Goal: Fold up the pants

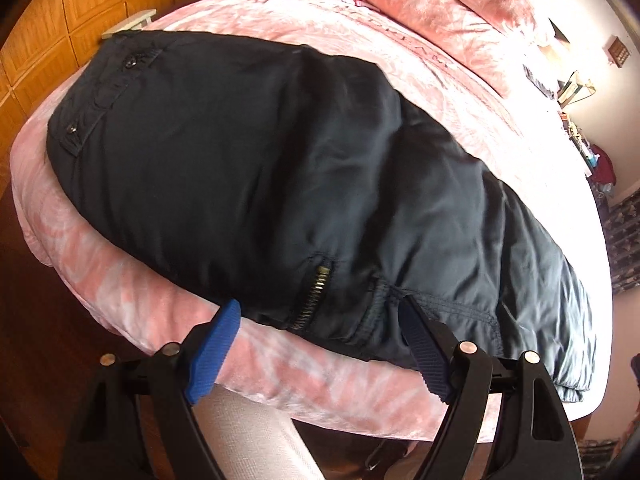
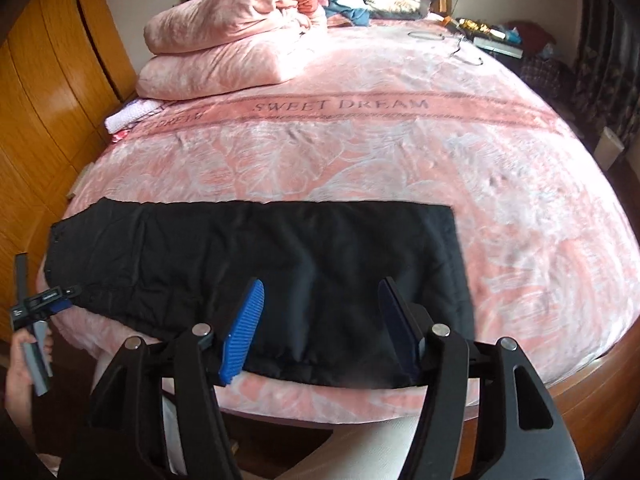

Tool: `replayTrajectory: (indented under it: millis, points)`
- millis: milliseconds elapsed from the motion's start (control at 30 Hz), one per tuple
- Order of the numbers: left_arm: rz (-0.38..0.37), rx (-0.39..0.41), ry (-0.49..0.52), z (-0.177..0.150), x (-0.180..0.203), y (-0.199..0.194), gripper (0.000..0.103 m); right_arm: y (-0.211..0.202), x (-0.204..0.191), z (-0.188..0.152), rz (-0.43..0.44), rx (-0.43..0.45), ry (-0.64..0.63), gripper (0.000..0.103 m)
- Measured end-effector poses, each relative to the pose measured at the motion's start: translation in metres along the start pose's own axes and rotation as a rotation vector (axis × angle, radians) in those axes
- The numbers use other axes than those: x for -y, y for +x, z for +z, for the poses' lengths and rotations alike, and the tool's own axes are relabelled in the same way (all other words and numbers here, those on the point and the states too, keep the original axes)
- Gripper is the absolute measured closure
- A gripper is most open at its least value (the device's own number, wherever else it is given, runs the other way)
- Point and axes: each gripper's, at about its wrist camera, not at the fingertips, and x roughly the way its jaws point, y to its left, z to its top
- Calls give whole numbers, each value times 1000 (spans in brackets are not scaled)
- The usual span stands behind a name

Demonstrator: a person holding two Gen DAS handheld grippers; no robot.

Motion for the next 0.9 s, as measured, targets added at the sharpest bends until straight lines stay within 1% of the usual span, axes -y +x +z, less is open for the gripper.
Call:
replayTrajectory:
  millis: [33, 67, 100, 167, 233, 333, 433, 533, 633, 700, 800, 900]
  points:
    - [-23, 8, 28, -2, 12, -2, 22, 10, -7, -5, 24, -33, -2, 47]
    - [-49, 5, 63, -6, 27, -3, 22, 22, -15, -11, 29, -58, -17, 50]
    - [-70, -6, 99, -10, 42, -2, 22, 34, -26, -16, 27, -78, -41, 56]
    - [-103, -30, 181, -19, 72, 3, 21, 53, -48, -28, 15, -107, -112, 57]
    - [-120, -53, 247, -28, 97, 10, 21, 69, -68, -38, 10, -132, -195, 57]
    - [-149, -97, 283, -40, 120, 18, 21, 83, -87, -50, 3, -170, -276, 57]
    - [-171, -130, 304, -49, 133, 19, 21, 91, -94, -57, 0, -194, -319, 57]
    - [-193, -159, 316, -59, 139, 17, 21, 95, -96, -60, -12, -193, -345, 55]
    - [-184, -181, 319, -66, 140, 19, 21, 103, -99, -63, -27, -211, -395, 52]
    - [-187, -185, 311, -68, 140, 19, 21, 106, -103, -65, -18, -216, -421, 49]
    - [-194, -199, 310, -71, 143, 21, 21, 112, -107, -66, -16, -227, -442, 47]
    - [-198, -204, 319, -71, 149, 26, 21, 120, -103, -62, -14, -229, -418, 48]
